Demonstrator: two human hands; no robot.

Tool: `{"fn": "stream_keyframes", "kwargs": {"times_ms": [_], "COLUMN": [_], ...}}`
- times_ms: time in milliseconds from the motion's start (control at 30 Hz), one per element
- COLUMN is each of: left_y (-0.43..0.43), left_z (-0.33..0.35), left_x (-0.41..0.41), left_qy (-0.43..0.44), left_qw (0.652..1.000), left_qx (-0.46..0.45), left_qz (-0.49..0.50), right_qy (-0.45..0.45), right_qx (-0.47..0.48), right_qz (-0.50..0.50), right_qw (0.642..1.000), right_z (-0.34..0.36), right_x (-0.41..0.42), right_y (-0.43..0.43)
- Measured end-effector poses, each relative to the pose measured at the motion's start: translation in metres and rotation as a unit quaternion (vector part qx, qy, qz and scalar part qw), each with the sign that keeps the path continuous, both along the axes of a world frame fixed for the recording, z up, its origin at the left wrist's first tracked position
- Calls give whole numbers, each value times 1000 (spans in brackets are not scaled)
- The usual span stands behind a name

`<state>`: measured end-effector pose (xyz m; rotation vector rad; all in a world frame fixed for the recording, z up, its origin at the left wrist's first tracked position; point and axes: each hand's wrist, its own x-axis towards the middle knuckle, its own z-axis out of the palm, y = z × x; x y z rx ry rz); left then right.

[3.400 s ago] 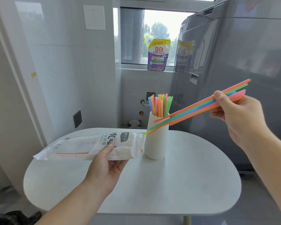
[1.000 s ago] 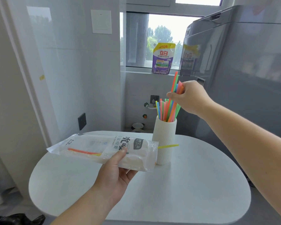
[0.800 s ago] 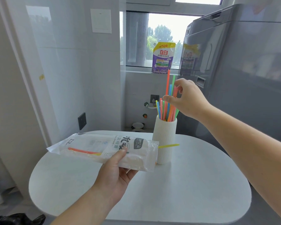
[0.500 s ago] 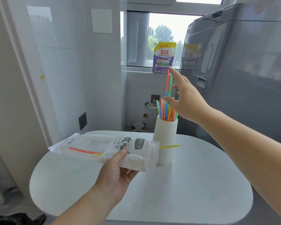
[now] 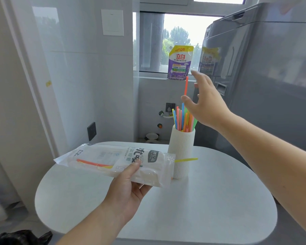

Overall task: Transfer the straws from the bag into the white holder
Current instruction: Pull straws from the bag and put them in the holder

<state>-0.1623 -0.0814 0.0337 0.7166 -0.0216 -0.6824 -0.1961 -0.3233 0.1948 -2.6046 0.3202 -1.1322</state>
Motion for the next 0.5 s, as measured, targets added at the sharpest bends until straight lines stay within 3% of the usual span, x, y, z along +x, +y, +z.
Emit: {"fn": "stream_keyframes", "kwargs": {"times_ms": [200,333,500], "left_y": [0,1,0], "left_z": [0,0,0], "left_x": [0,1,1], "left_qy": [-2,-2,4], "left_qw": [1000,1000,1000], "left_qx": [4,5,10], "left_qz": [1,0,2], "right_qy": [98,102,182], "right_qx": [-31,-51,-148], "right_qz": [-7,-20,-19], "right_qw": [995,993,972], "right_z": [17,3,-26], "right_x": [11,3,-12], "right_y": [3,8,10]}}
